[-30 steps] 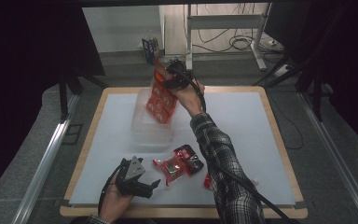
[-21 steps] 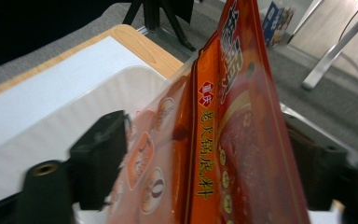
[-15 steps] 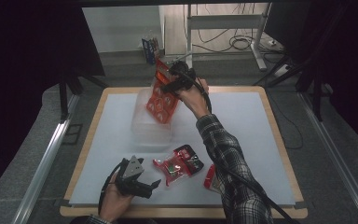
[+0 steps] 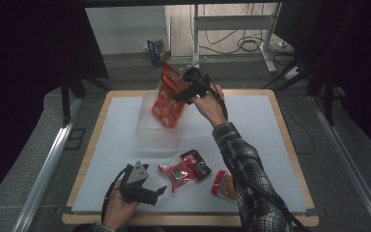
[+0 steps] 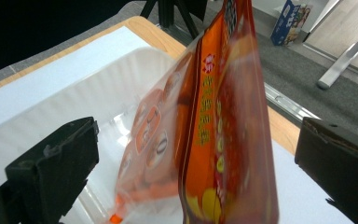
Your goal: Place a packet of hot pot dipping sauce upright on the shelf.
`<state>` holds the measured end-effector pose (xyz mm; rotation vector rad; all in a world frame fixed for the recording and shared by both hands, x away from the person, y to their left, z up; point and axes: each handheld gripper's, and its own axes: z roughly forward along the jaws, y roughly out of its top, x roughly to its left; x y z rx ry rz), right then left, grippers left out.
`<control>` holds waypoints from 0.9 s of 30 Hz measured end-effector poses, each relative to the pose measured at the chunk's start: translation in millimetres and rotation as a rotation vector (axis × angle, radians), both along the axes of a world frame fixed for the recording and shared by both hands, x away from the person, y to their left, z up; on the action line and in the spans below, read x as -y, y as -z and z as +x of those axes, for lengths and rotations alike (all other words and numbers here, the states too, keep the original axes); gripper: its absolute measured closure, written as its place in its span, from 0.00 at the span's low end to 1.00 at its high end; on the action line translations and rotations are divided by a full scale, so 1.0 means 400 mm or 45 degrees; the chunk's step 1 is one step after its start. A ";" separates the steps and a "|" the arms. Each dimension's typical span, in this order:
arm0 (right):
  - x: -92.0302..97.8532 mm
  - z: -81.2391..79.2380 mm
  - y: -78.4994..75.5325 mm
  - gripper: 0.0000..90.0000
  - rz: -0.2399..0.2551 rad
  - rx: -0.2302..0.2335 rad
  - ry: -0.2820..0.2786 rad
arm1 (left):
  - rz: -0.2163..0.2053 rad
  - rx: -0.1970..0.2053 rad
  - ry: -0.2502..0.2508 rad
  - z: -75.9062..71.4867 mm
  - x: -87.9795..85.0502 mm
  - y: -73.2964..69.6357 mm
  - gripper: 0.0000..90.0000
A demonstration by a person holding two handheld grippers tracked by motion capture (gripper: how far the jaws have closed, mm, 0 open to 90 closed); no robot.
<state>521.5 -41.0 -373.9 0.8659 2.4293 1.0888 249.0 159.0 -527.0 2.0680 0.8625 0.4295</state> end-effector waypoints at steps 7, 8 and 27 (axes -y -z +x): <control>0.029 -0.020 0.015 0.00 -0.038 0.013 0.001 | -0.007 0.018 -0.017 0.001 -0.003 0.000 0.00; 0.033 -0.023 0.016 0.00 -0.038 0.014 0.004 | -0.012 0.020 -0.019 0.001 -0.003 0.000 0.00; 0.120 -0.099 0.035 0.00 0.003 0.007 -0.034 | -0.029 0.054 -0.017 -0.004 0.001 -0.007 0.00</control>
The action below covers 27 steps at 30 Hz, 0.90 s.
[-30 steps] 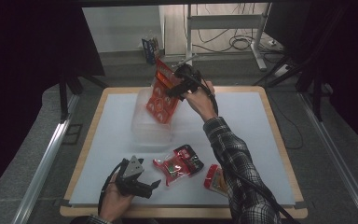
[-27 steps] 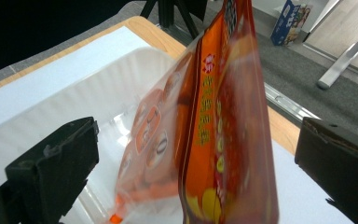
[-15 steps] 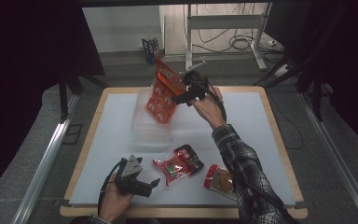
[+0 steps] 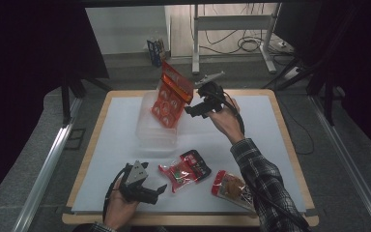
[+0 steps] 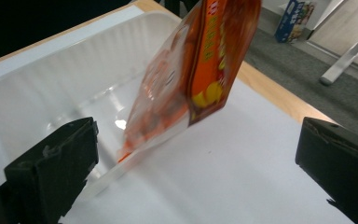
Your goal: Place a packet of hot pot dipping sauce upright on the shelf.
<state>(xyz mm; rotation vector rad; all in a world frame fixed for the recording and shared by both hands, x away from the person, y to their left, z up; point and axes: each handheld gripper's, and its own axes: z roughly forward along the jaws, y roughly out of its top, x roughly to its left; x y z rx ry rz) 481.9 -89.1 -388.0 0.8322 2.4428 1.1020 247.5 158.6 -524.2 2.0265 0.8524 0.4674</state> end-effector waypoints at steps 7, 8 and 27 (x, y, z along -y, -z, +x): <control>0.027 -0.045 0.023 0.00 0.027 -0.018 -0.030 | 0.027 -0.016 -0.006 0.001 0.004 0.002 0.00; 0.030 -0.051 0.025 0.00 0.031 -0.020 -0.031 | 0.028 -0.017 -0.006 0.001 0.004 0.002 0.00; 0.087 -0.170 0.069 0.00 0.050 0.048 -0.072 | 0.000 -0.046 -0.018 -0.001 0.001 -0.006 0.02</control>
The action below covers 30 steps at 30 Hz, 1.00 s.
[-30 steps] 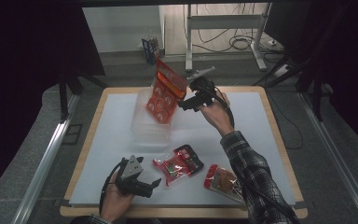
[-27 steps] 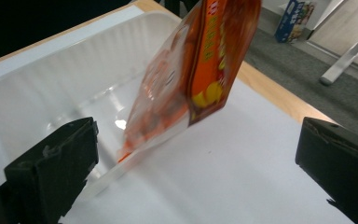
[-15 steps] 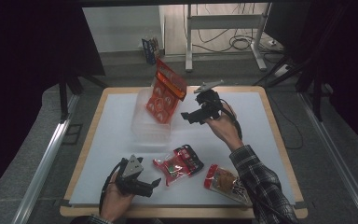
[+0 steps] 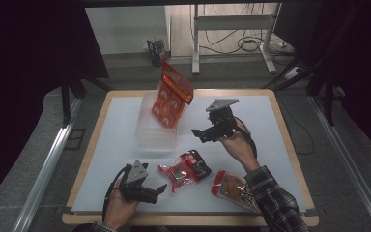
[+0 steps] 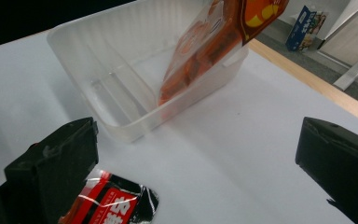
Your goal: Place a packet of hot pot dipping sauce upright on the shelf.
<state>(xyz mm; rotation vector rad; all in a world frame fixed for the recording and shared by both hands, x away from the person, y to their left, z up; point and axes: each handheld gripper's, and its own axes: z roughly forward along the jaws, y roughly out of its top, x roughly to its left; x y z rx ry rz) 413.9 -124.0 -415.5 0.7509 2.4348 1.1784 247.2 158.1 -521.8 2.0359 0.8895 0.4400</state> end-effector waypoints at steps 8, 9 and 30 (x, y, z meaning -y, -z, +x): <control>0.035 -0.039 0.036 0.00 0.051 -0.023 0.018 | 0.021 -0.001 0.004 -0.002 0.000 -0.001 0.02; 0.038 -0.040 0.040 0.00 0.045 -0.039 0.014 | 0.022 -0.002 0.005 -0.002 0.000 -0.002 0.03; 0.124 -0.121 0.120 0.00 0.013 -0.093 0.072 | 0.001 -0.043 0.015 -0.005 -0.003 -0.011 0.12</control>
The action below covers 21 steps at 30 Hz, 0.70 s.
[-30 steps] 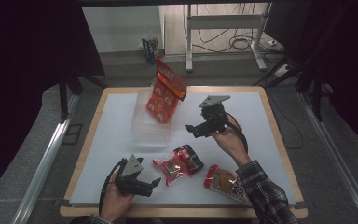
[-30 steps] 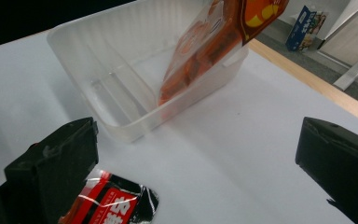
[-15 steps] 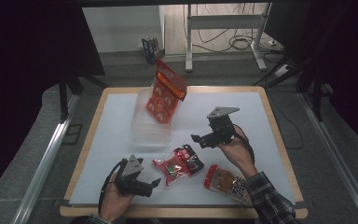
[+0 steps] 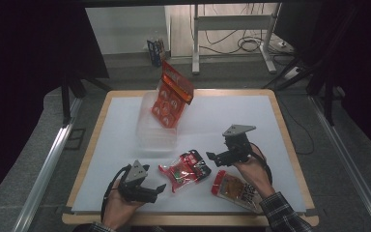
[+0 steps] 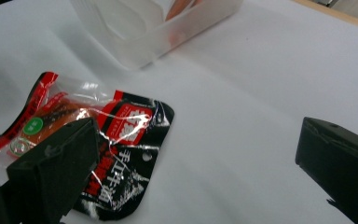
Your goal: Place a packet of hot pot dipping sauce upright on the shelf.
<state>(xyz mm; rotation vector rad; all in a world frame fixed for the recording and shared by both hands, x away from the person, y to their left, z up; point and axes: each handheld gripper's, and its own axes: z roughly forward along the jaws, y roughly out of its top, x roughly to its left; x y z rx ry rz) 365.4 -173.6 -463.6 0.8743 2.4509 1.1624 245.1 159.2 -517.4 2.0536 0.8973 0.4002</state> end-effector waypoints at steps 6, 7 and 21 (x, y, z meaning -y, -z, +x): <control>0.020 -0.036 0.029 0.00 -0.023 0.001 0.011 | -0.032 -0.036 0.044 0.004 -0.002 0.002 0.29; 0.024 -0.041 0.033 0.00 -0.027 0.001 0.014 | -0.033 -0.041 0.051 0.005 -0.001 0.003 0.32; 0.055 -0.095 0.078 0.00 -0.043 -0.054 0.029 | -0.071 -0.015 0.133 0.043 0.051 0.000 1.00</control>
